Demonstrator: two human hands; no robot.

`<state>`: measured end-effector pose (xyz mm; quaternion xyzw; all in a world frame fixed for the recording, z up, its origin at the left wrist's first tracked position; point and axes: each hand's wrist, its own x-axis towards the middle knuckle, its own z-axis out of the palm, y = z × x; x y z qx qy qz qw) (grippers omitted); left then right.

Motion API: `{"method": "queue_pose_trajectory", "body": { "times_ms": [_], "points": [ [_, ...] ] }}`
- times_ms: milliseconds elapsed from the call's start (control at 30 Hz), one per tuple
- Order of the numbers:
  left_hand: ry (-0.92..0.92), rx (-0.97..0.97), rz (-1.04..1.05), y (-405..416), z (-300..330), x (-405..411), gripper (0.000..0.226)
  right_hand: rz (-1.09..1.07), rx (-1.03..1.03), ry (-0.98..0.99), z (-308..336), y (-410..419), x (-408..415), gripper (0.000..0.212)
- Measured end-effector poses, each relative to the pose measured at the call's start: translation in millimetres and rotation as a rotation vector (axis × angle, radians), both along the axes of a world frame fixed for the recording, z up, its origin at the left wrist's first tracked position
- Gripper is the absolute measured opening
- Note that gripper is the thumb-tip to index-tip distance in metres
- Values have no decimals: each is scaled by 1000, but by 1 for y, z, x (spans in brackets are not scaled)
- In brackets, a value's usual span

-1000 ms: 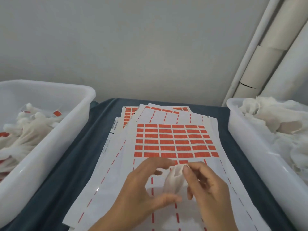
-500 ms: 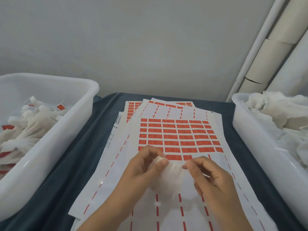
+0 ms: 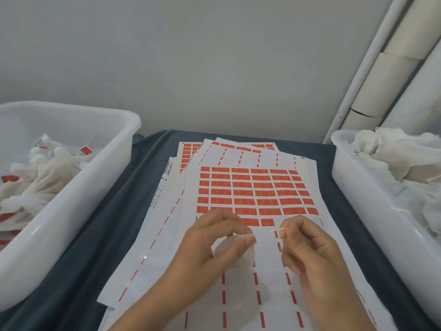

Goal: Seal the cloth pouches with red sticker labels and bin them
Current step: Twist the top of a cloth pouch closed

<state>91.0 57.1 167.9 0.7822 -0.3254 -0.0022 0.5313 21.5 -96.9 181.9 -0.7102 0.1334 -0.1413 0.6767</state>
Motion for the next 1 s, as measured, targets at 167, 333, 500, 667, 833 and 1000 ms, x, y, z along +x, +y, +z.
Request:
{"method": "queue_pose_trajectory", "body": {
  "times_ms": [167,333,500,667,833,1000],
  "points": [
    [9,67,83,-3,-2,-4,22,-3,39,-53,3,5,-1,23],
    [533,-68,-14,2,10,-6,52,15,54,-38,5,3,0,22],
    [979,-35,-251,-7,9,-3,61,155,-15,-77,6,13,-4,22],
    [1190,-676,-115,10,11,11,35,264,-306,-22,-5,22,-1,19],
    [1189,-779,-125,21,15,16,23,98,-315,-1,-6,13,3,23],
    [1012,-261,-240,17,18,8,36,-57,-349,-107,-13,9,6,17]
  ]
}}
